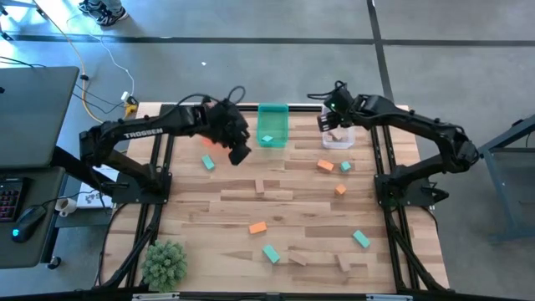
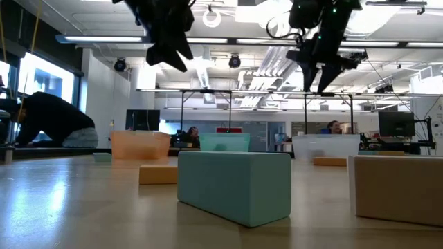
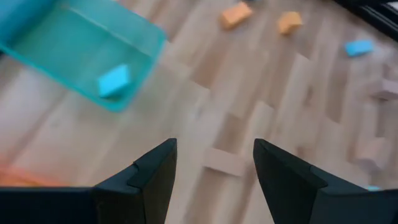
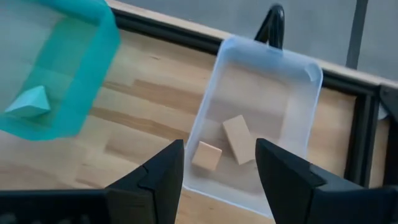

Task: Sort & place blocks by color
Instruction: Put the orange block into the orange bin

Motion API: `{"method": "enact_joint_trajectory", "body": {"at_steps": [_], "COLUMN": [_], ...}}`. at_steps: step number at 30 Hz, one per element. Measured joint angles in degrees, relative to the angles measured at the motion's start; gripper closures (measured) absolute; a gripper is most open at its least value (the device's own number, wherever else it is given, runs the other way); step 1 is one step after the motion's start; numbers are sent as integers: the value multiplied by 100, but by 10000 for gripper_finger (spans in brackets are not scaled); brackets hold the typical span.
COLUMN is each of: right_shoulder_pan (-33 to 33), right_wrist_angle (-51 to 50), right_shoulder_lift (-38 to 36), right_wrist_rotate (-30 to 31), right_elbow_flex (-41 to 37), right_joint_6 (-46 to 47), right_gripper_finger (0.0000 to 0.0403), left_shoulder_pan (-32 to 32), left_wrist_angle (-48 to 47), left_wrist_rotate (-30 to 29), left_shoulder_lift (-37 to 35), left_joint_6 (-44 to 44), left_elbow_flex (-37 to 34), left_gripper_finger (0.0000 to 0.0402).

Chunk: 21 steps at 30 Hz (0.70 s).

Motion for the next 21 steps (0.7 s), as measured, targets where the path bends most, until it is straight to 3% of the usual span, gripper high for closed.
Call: {"method": "enact_joint_trajectory", "body": {"at_steps": [7,14,21], "right_shoulder_pan": [0,0,0], "right_wrist_angle": [-20,-11,-23], "right_shoulder_lift": [0,0,0], "right_wrist_rotate": [-115,-133,-154], "right_elbow_flex": [348,393,391], "right_joint_6": [-430,-628,-781], "right_gripper_finger": [218,218,218], "left_shoulder_pan": [-899,-1882,-2650], "left_wrist_angle": [-11,402,942], "left_wrist_rotate": [-68,-869,-1336], "left_shoulder_lift": [33,31,31], "left_joint_6": [-251,-270,-1149], "left_elbow_flex": [-148,-590,-1066], "left_gripper_finger": [201,201,202]}}
